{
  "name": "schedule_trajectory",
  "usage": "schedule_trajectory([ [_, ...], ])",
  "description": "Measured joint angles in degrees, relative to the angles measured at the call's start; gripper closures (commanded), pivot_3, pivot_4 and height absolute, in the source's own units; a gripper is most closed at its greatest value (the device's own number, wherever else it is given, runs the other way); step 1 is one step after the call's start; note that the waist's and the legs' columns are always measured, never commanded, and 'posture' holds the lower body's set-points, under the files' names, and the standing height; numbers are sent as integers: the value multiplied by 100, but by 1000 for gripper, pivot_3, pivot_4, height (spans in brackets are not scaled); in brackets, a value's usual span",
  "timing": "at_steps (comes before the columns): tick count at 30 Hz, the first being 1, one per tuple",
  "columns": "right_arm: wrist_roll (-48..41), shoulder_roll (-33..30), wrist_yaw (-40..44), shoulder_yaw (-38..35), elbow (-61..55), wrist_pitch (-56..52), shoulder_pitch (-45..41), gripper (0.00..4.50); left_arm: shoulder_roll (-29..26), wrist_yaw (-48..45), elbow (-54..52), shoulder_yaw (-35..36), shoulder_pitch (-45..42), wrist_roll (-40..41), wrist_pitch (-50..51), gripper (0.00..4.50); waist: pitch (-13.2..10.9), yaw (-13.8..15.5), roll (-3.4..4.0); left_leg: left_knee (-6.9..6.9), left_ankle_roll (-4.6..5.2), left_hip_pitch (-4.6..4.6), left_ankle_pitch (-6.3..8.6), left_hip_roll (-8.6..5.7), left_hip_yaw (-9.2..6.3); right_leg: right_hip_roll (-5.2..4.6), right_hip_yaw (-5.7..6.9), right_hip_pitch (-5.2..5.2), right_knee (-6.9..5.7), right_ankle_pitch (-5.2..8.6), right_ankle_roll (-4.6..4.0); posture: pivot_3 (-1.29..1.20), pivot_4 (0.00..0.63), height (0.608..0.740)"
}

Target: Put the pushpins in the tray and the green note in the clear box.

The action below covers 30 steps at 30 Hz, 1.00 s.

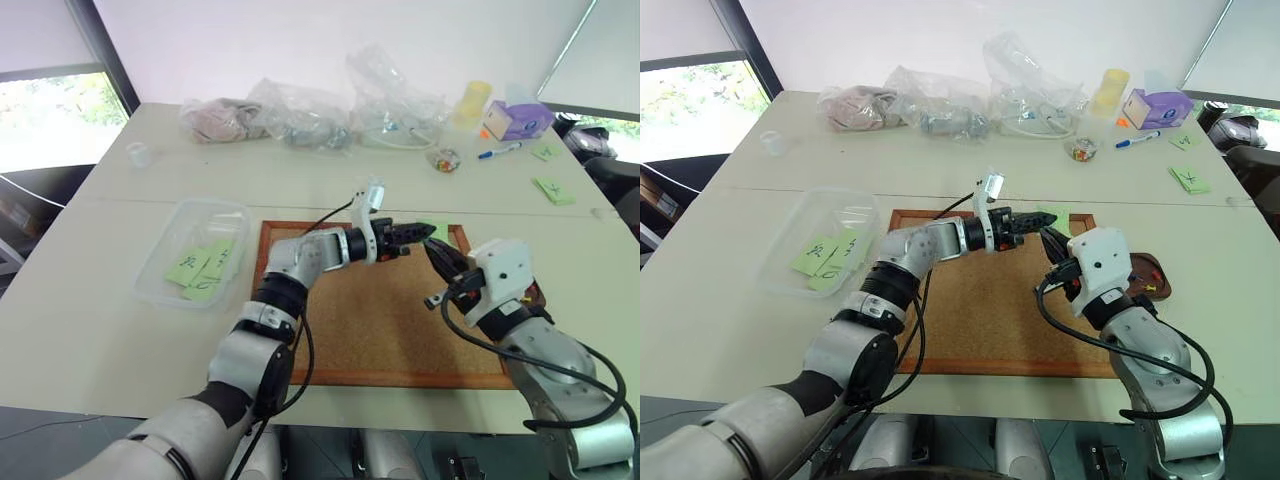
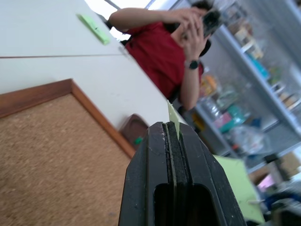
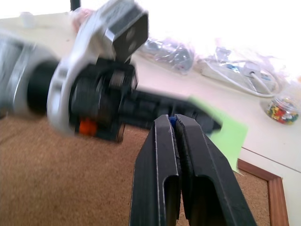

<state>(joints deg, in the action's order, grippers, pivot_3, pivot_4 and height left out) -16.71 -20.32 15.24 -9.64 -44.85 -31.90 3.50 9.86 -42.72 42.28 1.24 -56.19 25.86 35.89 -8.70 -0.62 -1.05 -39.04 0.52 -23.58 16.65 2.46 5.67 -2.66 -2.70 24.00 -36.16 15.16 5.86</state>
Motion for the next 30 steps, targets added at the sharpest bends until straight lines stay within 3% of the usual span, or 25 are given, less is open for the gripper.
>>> schedule_trajectory([
  [10, -613, 447, -689, -928, -186, -219, -121, 4500, -117, -9, -20, 81, 97, -32, -17, 4471, 0, 3, 0, 0, 0, -3, 0, 0, 1, -2, 0, 1, 0, -3, 5, 0, 150, 737],
  [15, -242, 114, -910, -1628, 936, -332, 382, 4500, -631, -430, -1656, -24, 746, 516, 1133, 4471, 0, -23, 6, 3, -1, -3, 0, 4, 3, -1, -2, 4, -4, -3, 5, 0, 150, 737],
  [19, -132, -177, -657, -1673, 1657, -204, 462, 4500, -1011, -985, -2898, -519, 1291, 736, 1495, 4471, 5, -28, 21, 4, -4, 6, -3, 6, 10, 2, -9, 4, -13, -3, 5, 0, 150, 737],
  [30, -218, -370, -90, -1593, 2961, 113, -16, 4500, -1114, -941, -3634, -800, 1541, 904, 1625, 4471, 5, -17, 21, -1, -4, 8, -3, 3, 8, 3, -11, -1, -12, -5, 9, 0, 150, 737],
])
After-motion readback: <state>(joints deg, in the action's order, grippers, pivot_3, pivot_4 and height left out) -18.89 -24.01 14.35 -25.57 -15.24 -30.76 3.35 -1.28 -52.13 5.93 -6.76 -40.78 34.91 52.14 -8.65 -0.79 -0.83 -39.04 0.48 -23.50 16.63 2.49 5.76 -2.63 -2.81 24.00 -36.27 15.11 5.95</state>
